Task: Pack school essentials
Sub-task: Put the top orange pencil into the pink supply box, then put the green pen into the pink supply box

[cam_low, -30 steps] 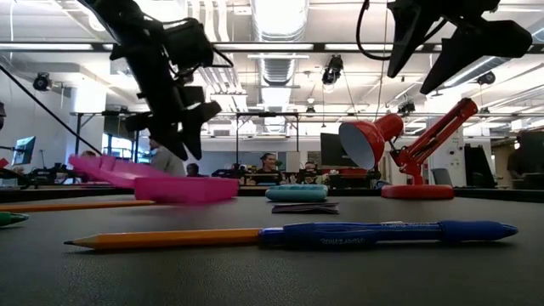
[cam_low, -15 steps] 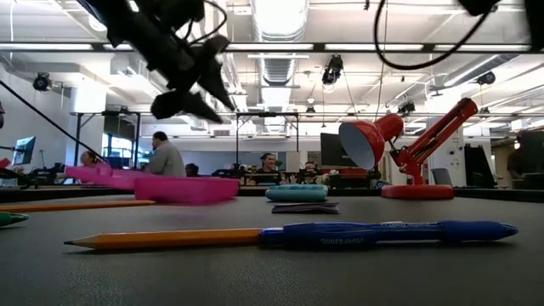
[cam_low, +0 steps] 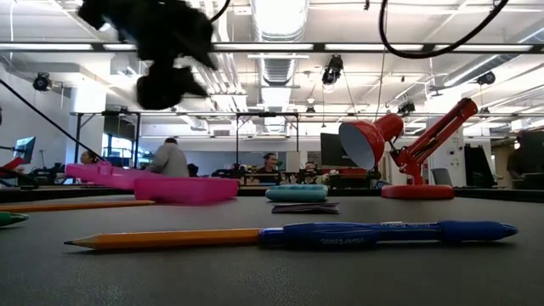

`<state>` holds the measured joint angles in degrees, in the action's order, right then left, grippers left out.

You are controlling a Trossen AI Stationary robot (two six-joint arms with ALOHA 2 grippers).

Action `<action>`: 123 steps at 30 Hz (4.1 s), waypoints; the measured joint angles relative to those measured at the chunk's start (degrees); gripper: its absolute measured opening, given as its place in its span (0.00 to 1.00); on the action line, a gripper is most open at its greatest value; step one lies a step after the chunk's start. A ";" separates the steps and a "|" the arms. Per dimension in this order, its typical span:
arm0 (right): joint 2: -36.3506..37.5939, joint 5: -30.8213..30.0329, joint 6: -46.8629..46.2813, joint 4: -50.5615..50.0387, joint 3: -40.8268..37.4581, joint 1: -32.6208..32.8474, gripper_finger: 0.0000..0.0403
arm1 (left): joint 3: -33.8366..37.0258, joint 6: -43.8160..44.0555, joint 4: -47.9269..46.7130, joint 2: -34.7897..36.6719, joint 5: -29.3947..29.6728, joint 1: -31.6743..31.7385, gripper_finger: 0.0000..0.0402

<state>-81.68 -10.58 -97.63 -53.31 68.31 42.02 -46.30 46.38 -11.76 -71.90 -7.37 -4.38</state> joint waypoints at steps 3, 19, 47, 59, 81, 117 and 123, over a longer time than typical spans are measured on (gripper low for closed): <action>-1.21 -0.06 1.62 3.64 -0.01 -0.02 0.57 | 0.07 1.36 -10.40 0.28 1.33 -4.02 0.40; -8.77 0.08 -0.55 9.09 0.77 -0.04 0.57 | 8.25 13.52 -37.57 -0.50 15.05 -8.92 0.40; -8.01 0.03 3.66 9.02 0.80 -0.04 0.57 | 12.15 14.68 -26.20 -4.01 15.26 -8.68 0.03; -8.01 0.05 12.19 6.05 0.82 -0.63 0.57 | -2.06 4.51 -24.62 0.79 19.58 -3.93 0.03; -7.70 -0.05 29.30 0.91 -1.88 -6.66 0.57 | -4.57 -9.28 -19.44 -11.41 12.08 32.56 0.03; -7.70 -3.33 15.09 10.99 -2.16 -8.17 0.57 | -4.68 -16.19 -14.20 -11.20 1.61 30.03 0.33; -7.70 -7.61 14.05 14.52 -2.16 -8.22 0.57 | -4.68 -16.88 -13.90 -5.46 1.50 19.07 0.33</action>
<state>-89.38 -18.19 -83.58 -38.78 66.15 33.80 -50.98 29.50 -25.65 -77.36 -5.87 14.69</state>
